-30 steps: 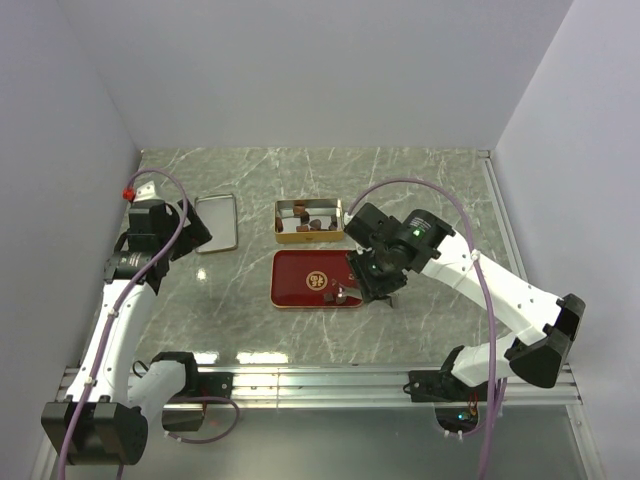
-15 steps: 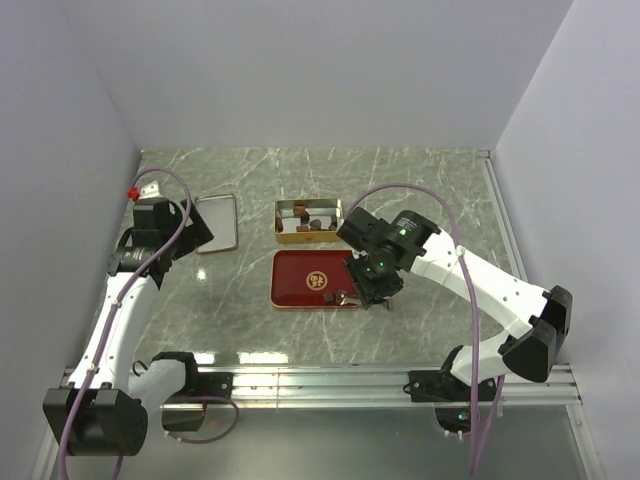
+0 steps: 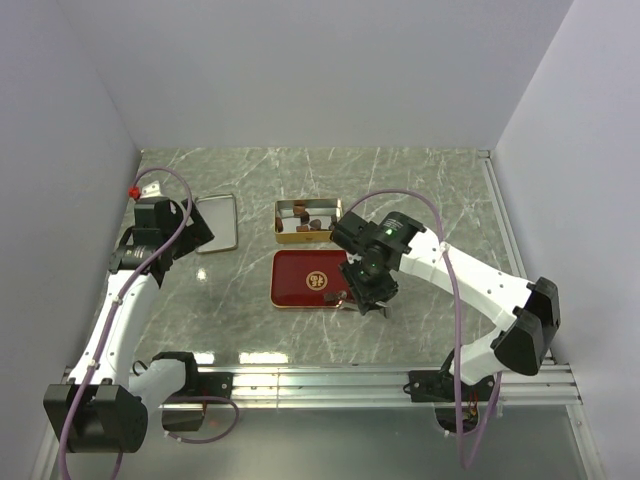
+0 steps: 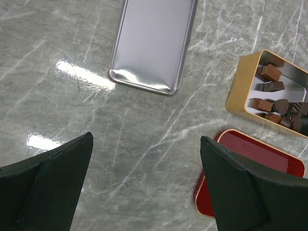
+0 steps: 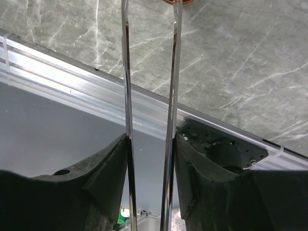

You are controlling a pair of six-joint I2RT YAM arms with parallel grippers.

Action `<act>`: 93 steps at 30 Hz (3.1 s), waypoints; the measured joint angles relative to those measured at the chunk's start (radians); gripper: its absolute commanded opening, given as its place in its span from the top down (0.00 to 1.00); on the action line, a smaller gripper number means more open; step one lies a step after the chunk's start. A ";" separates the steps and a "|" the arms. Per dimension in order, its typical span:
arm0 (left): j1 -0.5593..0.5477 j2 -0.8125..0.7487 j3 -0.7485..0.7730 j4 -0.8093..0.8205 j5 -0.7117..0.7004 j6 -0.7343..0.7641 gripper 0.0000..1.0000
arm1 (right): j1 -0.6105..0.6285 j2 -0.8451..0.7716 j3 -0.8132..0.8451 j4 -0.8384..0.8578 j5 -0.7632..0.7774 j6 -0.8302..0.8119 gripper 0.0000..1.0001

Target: Pack the chocolate

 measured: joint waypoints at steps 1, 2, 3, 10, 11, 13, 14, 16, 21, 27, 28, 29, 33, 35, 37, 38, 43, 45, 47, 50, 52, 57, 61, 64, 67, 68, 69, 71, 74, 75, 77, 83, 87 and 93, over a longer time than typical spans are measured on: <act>0.000 0.000 0.000 0.000 0.000 0.000 0.01 | 0.000 0.003 0.000 0.003 0.000 0.000 0.52; 0.000 0.000 0.000 0.000 0.000 0.001 0.01 | 0.000 0.006 0.001 0.004 0.001 0.000 0.52; 0.000 0.000 0.000 0.000 0.000 0.001 0.01 | 0.000 0.008 0.002 0.003 0.001 0.000 0.51; 0.000 0.003 0.000 0.000 0.001 0.001 0.01 | 0.000 0.016 0.022 0.004 0.007 0.000 0.51; 0.000 0.004 0.000 0.000 0.002 0.001 0.01 | 0.000 0.016 0.022 0.005 0.007 0.000 0.51; 0.000 0.008 0.000 0.000 0.002 0.002 0.01 | 0.000 0.017 0.022 0.006 0.007 0.000 0.51; 0.000 0.010 0.000 0.000 0.002 0.002 0.01 | 0.000 0.017 0.022 0.007 0.007 0.000 0.52; 0.000 0.013 0.000 0.000 0.002 0.002 0.01 | 0.000 0.020 0.021 0.008 0.007 0.000 0.51; 0.000 0.015 0.000 0.000 0.002 0.004 0.01 | 0.000 0.040 0.017 0.015 0.008 0.000 0.52; 0.000 0.014 0.000 0.000 0.002 0.005 0.01 | 0.000 0.051 0.006 0.017 0.008 0.000 0.52; 0.000 0.014 0.000 0.000 0.002 0.005 0.01 | 0.000 0.051 0.006 0.018 0.008 0.001 0.53; 0.000 0.014 0.000 0.000 0.002 0.005 0.01 | 0.000 0.051 0.006 0.017 0.008 0.001 0.53; 0.000 0.014 0.000 0.000 0.002 0.005 0.01 | 0.000 0.051 0.006 0.013 0.008 0.005 0.53; 0.000 0.013 0.000 0.000 0.002 0.005 0.01 | 0.000 0.051 0.005 0.010 0.008 0.007 0.53; 0.000 0.011 0.000 0.000 0.002 0.004 0.00 | 0.000 0.051 0.003 0.007 0.011 0.009 0.53; 0.000 0.010 0.000 0.000 0.002 0.004 0.01 | 0.000 0.051 0.001 0.006 0.014 0.009 0.53; 0.000 0.005 0.000 0.000 0.002 0.004 0.01 | -0.003 0.051 -0.002 0.002 0.025 0.010 0.53; 0.000 0.005 0.000 0.000 0.002 0.004 0.00 | -0.003 0.051 -0.002 0.002 0.030 0.011 0.53; 0.000 0.005 0.000 0.000 0.002 0.004 0.01 | -0.003 0.051 -0.002 0.002 0.032 0.012 0.53; 0.000 0.005 0.000 0.001 0.002 0.004 0.01 | -0.005 0.051 -0.002 0.002 0.034 0.012 0.53; 0.000 0.005 0.000 0.001 0.002 0.004 0.01 | -0.006 0.051 -0.002 0.002 0.034 0.012 0.56; 0.000 0.005 0.000 0.001 0.002 0.004 0.00 | -0.007 0.051 -0.001 0.002 0.030 0.012 0.66; 0.000 0.005 0.000 0.002 0.002 0.004 0.01 | -0.009 0.061 0.019 -0.008 0.037 0.007 0.69; 0.000 0.006 0.000 0.004 0.002 0.005 0.00 | -0.021 0.081 0.074 -0.013 0.050 0.003 0.69; 0.000 0.008 0.000 0.007 0.002 0.005 0.01 | -0.045 0.098 0.154 -0.014 0.070 -0.008 0.70; 0.000 0.009 0.000 0.008 0.002 0.005 0.01 | -0.058 0.105 0.185 -0.014 0.077 -0.013 0.70; 0.000 0.011 0.000 0.008 0.002 0.005 0.00 | -0.069 0.111 0.212 -0.013 0.084 -0.019 0.70; 0.000 0.017 0.000 0.008 0.002 0.005 0.01 | -0.096 0.131 0.272 -0.014 0.098 -0.032 0.70; 0.000 0.024 0.006 0.007 0.002 0.005 0.01 | -0.133 0.171 0.344 -0.013 0.114 -0.055 0.70; 0.000 0.026 0.010 0.007 0.003 0.005 0.01 | -0.145 0.187 0.364 -0.009 0.119 -0.064 0.70; 0.000 0.029 0.018 0.008 0.002 0.005 0.01 | -0.167 0.221 0.406 -0.004 0.126 -0.083 0.70; 0.000 0.030 0.050 0.007 0.001 0.006 0.01 | -0.212 0.320 0.521 0.030 0.147 -0.132 0.70; 0.000 0.030 0.061 0.005 -0.001 0.017 0.00 | -0.240 0.366 0.563 0.060 0.154 -0.165 0.68; 0.000 0.030 0.061 -0.002 -0.001 0.019 0.00 | -0.261 0.391 0.566 0.073 0.154 -0.200 0.50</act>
